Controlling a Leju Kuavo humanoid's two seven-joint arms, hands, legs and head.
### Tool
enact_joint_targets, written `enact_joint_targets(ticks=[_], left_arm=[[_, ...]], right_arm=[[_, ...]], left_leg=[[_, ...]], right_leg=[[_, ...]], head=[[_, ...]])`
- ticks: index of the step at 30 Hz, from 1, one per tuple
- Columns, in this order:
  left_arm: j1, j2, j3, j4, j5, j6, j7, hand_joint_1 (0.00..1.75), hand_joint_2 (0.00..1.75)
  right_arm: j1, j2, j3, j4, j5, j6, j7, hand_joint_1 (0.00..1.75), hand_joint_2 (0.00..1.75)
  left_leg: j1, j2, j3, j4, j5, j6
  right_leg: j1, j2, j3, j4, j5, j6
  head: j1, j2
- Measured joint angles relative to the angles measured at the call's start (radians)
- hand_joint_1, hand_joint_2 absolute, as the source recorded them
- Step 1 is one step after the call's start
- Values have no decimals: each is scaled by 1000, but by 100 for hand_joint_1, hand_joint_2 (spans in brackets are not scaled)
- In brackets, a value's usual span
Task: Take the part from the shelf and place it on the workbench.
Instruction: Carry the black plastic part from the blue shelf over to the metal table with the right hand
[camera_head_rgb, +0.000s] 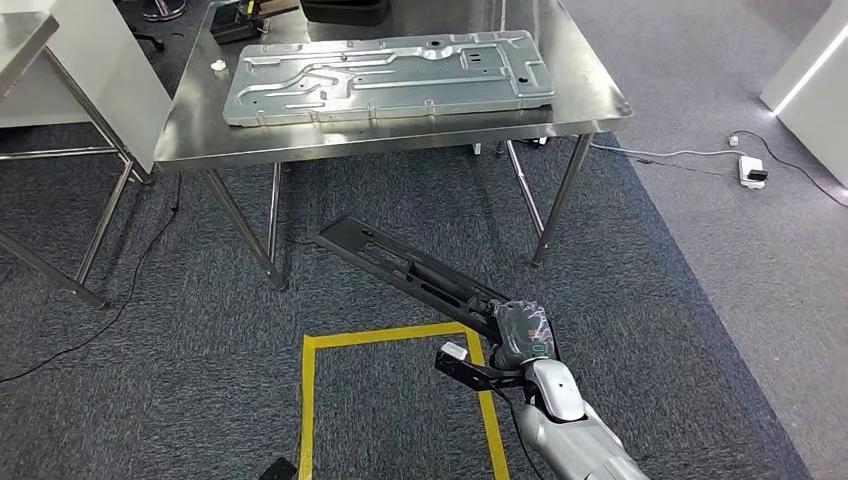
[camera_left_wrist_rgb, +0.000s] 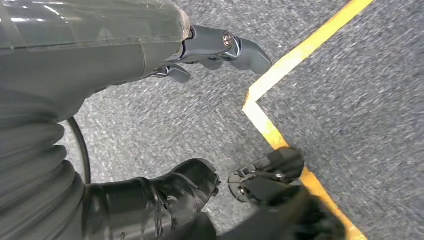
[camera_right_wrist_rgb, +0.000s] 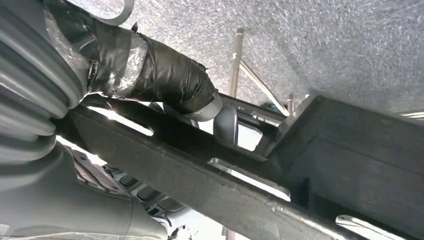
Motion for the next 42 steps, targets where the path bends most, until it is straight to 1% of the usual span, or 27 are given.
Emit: enact_joint_targets(ticks=[1,3,5,6,7,9,10,11,12,14,16,18,20,22,24,25,26,27,29,31,34,36,37,39,40,41,42], left_arm=[[-1,0,0,0,0,0,0,0,175],[-2,0,0,0,0,0,0,0,175],[-3,-1,0,0,0,-1,3,0,175],[-4,-1,0,0,0,-2,5,0,175],[-5,-1,0,0,0,-3,6,0,175],[-7,0,1,0,0,-5,8,0,175],[-6,0,1,0,-2,-6,9,0,175],[-6,0,1,0,-5,-7,10,0,175],[-5,0,1,0,-8,-8,11,0,175],[-5,-2,1,0,-17,-11,12,0,175],[-7,-3,0,0,-25,-15,14,0,175],[-8,-3,0,0,-31,-19,18,0,175],[-10,-2,0,0,-33,-24,19,0,175],[-12,-2,0,0,-34,-27,20,0,175],[-13,-3,-1,0,-34,-29,20,0,175],[-12,-3,-1,0,-34,-29,20,0,175],[-12,-3,-1,0,-34,-29,20,0,175],[-12,-2,-1,0,-34,-29,20,0,175],[-12,-2,-1,0,-33,-29,20,0,175],[-12,-2,-1,0,-33,-30,20,0,175],[-11,-2,-1,0,-33,-32,19,0,175],[-11,-3,-1,0,-33,-33,18,0,175],[-12,-4,-1,0,-33,-33,18,0,175],[-13,-4,-1,0,-33,-34,18,0,175],[-12,-4,-1,0,-33,-34,18,0,175],[-12,-4,-1,0,-33,-35,18,0,175],[-11,-4,-1,0,-33,-36,18,0,175]], right_arm=[[0,0,0,0,0,0,-1,175,175],[-1,1,0,0,0,0,-1,175,175],[-3,2,0,0,0,1,1,175,175],[-5,2,0,0,1,1,3,175,175],[-6,2,0,0,2,2,6,175,175],[-7,1,0,1,4,2,13,175,175],[-6,0,0,1,7,0,17,175,175],[-5,-1,0,2,14,-1,23,175,175],[-6,-5,0,1,23,-3,29,175,175],[-16,-19,0,-8,54,-4,45,175,175],[-37,-38,0,-27,81,2,56,175,175],[-70,-60,-1,-51,93,28,59,175,175],[-120,-85,-2,-75,95,77,55,175,175],[-177,-106,-3,-102,91,126,43,175,175],[-226,-124,-3,-138,84,164,35,175,175],[-247,-132,-2,-160,82,180,35,175,175],[-265,-141,0,-181,79,192,36,175,175],[-282,-149,2,-204,75,204,39,175,175],[-313,-163,5,-251,66,227,48,175,175],[-340,-175,8,-292,58,246,56,175,175],[-365,-190,14,-337,46,267,59,175,175],[-376,-202,21,-362,37,280,60,175,175],[-382,-209,24,-373,32,283,60,175,175],[-388,-221,29,-391,25,285,62,175,175],[-389,-226,31,-398,23,286,62,175,175],[-389,-231,33,-405,22,286,63,175,175],[-389,-235,35,-413,22,287,63,175,175]], left_leg=[[-2,0,10,-23,2,4],[-4,-4,12,-26,1,15],[-2,-5,15,-34,5,29],[0,-5,16,-37,8,36],[0,-5,17,-39,8,41],[-4,-6,16,-38,7,47],[-6,-7,16,-36,6,48],[-8,-8,16,-34,5,49],[-10,-11,16,-32,4,49],[-13,-14,16,-29,2,48],[-16,-14,10,-25,1,42],[-17,-14,6,-26,4,33],[-17,-13,1,-14,-7,23],[-13,-10,-32,64,-55,13],[-6,-7,-91,195,-114,3],[-3,-7,-113,242,-126,-1],[0,-7,-119,253,-119,-4],[2,-6,-106,225,-93,-6],[5,-3,-45,94,-26,-5],[1,-2,0,-2,2,1],[-2,-5,7,-22,0,16],[1,-5,11,-31,6,30],[3,-5,12,-35,8,37],[2,-6,12,-36,8,44],[1,-7,13,-35,7,46],[1,-8,13,-33,6,46],[0,-10,14,-32,4,46]], right_leg=[[2,-1,0,1,-1,5],[4,-2,1,-3,0,17],[0,-2,-3,12,-14,27],[-1,-1,-17,44,-35,30],[-2,0,-43,99,-66,31],[-2,2,-110,235,-124,33],[-1,3,-132,278,-132,32],[-1,3,-137,280,-119,30],[1,3,-122,243,-88,25],[7,5,-60,107,-19,11],[14,7,-25,21,9,2],[16,7,-25,8,10,-1],[9,5,-22,0,17,-9],[3,3,-20,-8,23,-18],[4,4,-20,-7,24,-22],[4,4,-20,-7,23,-21],[4,4,-20,-5,22,-20],[3,3,-19,-3,20,-18],[3,3,-18,3,15,-12],[5,4,-21,8,12,-2],[7,4,-23,4,13,15],[5,4,-35,31,-9,25],[4,5,-55,74,-34,28],[4,6,-118,206,-94,32],[4,6,-147,262,-111,34],[4,6,-163,288,-109,34],[4,6,-161,273,-87,33]], head=[[0,0],[1,0],[1,0],[1,0],[1,0],[1,0],[1,0],[1,0],[1,0],[1,0],[1,0],[1,0],[0,0],[-1,0],[-2,0],[-2,0],[-2,0],[-2,0],[-2,0],[-2,0],[-2,0],[-1,0],[-1,0],[-1,0],[-1,0],[-1,0],[-1,0]])
